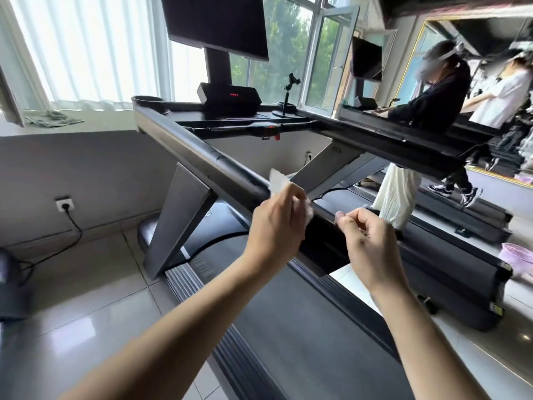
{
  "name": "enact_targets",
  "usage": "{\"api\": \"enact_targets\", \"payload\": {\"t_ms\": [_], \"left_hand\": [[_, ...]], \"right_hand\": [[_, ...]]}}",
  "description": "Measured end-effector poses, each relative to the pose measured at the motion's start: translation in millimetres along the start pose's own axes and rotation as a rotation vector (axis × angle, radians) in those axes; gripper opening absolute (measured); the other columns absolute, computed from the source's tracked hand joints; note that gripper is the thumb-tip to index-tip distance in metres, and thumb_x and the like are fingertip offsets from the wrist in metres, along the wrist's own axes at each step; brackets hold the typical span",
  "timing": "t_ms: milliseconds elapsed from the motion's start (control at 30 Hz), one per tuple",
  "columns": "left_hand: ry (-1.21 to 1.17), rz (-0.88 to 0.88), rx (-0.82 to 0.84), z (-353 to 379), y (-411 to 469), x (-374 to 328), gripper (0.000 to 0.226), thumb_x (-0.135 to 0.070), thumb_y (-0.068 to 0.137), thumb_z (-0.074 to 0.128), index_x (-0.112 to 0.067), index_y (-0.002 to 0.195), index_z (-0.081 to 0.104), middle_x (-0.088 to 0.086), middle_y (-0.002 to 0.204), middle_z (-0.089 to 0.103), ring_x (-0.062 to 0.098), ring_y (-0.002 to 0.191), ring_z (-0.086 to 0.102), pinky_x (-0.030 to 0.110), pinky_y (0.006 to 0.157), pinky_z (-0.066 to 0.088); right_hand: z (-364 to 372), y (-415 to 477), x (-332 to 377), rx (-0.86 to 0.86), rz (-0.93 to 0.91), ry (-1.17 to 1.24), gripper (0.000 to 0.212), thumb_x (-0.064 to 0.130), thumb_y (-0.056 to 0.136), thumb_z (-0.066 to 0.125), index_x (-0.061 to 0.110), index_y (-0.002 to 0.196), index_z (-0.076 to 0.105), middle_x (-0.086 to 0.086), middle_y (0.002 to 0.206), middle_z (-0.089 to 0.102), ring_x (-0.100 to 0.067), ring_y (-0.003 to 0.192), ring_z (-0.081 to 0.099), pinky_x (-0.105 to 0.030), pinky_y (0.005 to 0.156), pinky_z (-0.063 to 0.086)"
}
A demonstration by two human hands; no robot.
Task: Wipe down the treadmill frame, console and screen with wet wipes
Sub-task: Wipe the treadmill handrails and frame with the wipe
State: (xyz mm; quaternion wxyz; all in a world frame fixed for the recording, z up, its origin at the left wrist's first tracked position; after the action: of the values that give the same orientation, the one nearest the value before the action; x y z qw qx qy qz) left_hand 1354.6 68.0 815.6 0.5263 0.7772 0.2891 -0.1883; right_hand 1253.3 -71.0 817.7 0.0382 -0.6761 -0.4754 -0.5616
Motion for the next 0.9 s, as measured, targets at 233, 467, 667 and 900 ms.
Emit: {"api": "enact_targets", "payload": {"t_ms": [233,467,667,900], "left_hand": [[-1.294,-0.542,0.227,-12.0,7.1,-5.3,0.013,-0.011,0.084,0.067,-0.012,0.097,0.069,0.011,0.088,0.066,0.02,0.074,0.058,0.027,0.064,0.047],[-0.537,-0.353,-0.077,-31.0,24.3,2.2,0.012,-0.011,0.098,0.065,-0.018,0.089,0.066,0.007,0.072,0.069,0.011,0.06,0.057,0.027,0.056,0.047],[0.218,0.362,-0.131,-32.2,6.2,-13.6,0.025,-0.024,0.107,0.045,-0.009,0.101,0.065,-0.002,0.084,0.064,0.018,0.071,0.055,0.039,0.056,0.045],[0.042,0.394,0.0,-16.1,13.4,7.6,0.015,-0.02,0.099,0.067,-0.008,0.091,0.071,0.003,0.091,0.059,0.022,0.078,0.058,0.036,0.069,0.05]], "right_hand": [[5.7,4.6,44.2,0.444,-0.106,-0.008,0.03,0.038,0.084,0.078,0.032,0.112,0.07,0.012,0.106,0.074,-0.001,0.107,0.067,-0.023,0.094,0.05],[17.2,26.9,65.4,0.218,-0.126,0.038,0.018,0.016,0.088,0.078,0.013,0.072,0.072,0.005,0.061,0.068,-0.006,0.056,0.055,-0.027,0.059,0.047],[29.7,41.0,57.2,0.318,0.115,0.086,0.007,0.009,0.087,0.077,0.011,0.086,0.07,-0.006,0.071,0.075,-0.012,0.053,0.061,-0.025,0.056,0.049],[19.7,50.3,49.7,0.358,0.165,-0.008,0.016,-0.001,0.09,0.056,0.01,0.092,0.068,-0.007,0.077,0.076,-0.016,0.059,0.068,-0.023,0.054,0.046]]}}
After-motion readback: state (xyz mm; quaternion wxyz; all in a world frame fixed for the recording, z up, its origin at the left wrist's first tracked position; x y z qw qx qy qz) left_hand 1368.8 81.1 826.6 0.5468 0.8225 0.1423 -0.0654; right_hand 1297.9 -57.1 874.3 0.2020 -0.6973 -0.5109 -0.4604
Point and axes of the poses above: each hand's wrist, its own y-axis towards the middle knuckle, its own z-axis out of the palm, x = y × z, the point moved 5 cm from there along y, towards the middle knuckle
